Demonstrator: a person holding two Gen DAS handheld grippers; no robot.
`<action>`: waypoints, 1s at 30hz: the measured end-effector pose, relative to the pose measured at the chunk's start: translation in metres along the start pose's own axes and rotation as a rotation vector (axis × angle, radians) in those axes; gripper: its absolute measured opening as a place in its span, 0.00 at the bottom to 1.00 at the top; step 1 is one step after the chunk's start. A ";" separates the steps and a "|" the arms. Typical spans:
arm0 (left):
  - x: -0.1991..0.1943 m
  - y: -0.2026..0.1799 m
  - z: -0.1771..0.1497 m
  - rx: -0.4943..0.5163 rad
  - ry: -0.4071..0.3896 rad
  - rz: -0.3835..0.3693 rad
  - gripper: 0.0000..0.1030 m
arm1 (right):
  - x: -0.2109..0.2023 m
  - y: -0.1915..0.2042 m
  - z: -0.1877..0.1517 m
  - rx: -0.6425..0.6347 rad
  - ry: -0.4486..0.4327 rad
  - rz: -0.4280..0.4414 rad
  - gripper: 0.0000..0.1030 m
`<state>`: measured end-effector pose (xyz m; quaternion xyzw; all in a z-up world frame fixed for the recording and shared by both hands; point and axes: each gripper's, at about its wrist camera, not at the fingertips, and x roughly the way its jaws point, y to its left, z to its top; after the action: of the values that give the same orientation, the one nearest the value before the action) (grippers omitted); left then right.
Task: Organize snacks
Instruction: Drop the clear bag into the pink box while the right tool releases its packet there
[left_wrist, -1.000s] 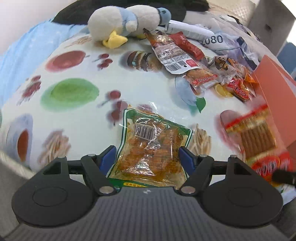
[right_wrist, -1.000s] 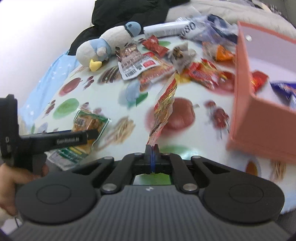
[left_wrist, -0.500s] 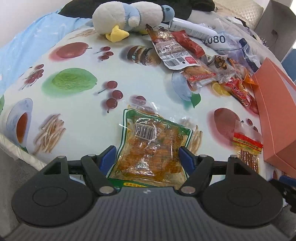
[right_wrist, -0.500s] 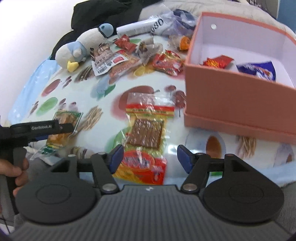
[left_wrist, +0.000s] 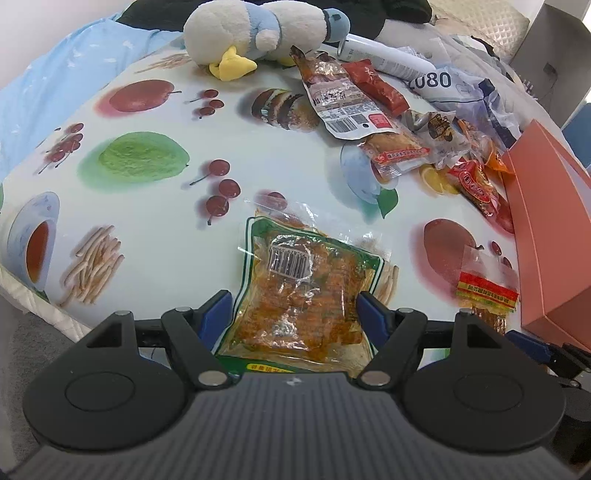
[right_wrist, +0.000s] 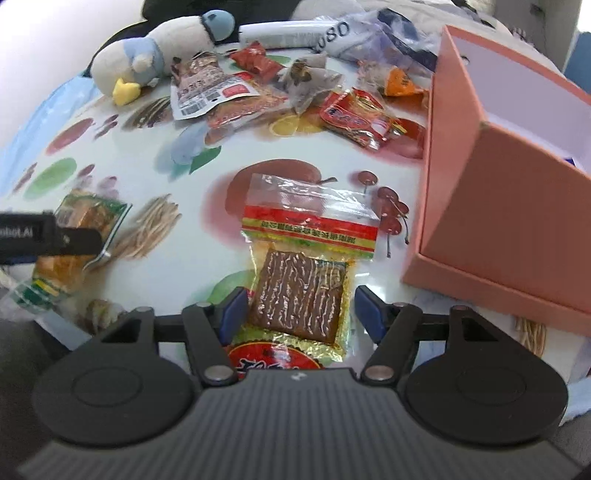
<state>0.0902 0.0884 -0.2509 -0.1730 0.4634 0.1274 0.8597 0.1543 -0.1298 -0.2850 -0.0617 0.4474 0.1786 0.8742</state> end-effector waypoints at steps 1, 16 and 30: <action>0.000 0.000 0.001 -0.002 0.002 -0.003 0.75 | -0.001 0.001 0.001 -0.007 -0.002 0.001 0.56; -0.022 -0.007 0.018 -0.046 -0.007 -0.060 0.75 | -0.030 -0.003 0.021 0.040 -0.049 0.051 0.51; -0.084 -0.043 0.037 -0.022 -0.070 -0.163 0.75 | -0.113 -0.027 0.049 0.118 -0.188 0.070 0.51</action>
<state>0.0895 0.0598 -0.1536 -0.2149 0.4160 0.0680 0.8810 0.1408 -0.1708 -0.1662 0.0225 0.3752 0.1871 0.9076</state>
